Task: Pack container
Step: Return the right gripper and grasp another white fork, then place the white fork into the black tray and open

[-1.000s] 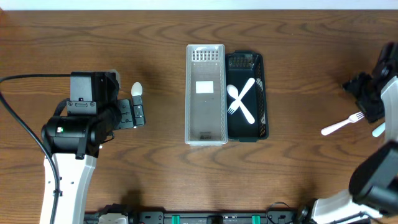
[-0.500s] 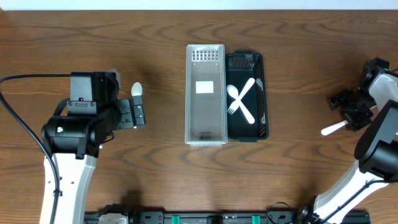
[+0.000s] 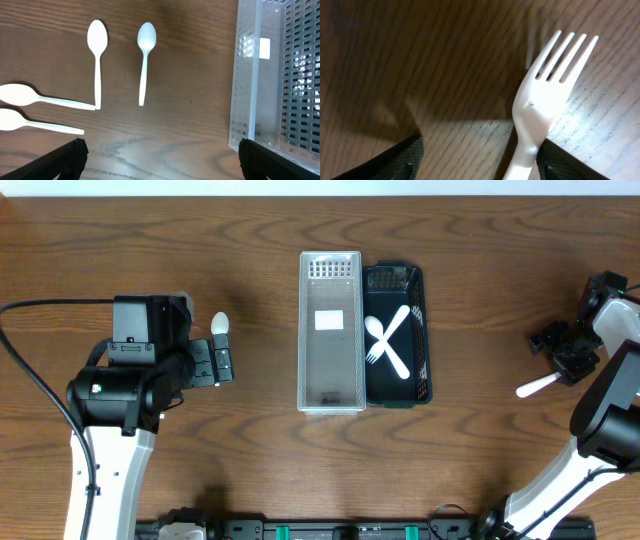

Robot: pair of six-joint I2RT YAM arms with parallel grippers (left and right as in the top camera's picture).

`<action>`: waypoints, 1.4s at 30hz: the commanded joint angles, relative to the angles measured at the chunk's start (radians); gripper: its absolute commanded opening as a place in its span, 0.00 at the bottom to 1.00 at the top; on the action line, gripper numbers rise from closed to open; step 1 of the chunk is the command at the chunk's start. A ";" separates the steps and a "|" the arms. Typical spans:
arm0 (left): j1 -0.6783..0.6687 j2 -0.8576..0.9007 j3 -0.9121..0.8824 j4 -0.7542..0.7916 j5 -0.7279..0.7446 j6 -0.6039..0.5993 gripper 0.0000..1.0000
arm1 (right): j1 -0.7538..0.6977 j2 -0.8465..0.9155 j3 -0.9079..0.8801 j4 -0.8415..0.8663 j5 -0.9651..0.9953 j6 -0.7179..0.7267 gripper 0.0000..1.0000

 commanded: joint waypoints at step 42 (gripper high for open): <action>-0.003 0.002 0.023 -0.003 -0.024 0.010 0.98 | 0.459 -0.403 0.071 -0.007 0.028 -0.105 0.01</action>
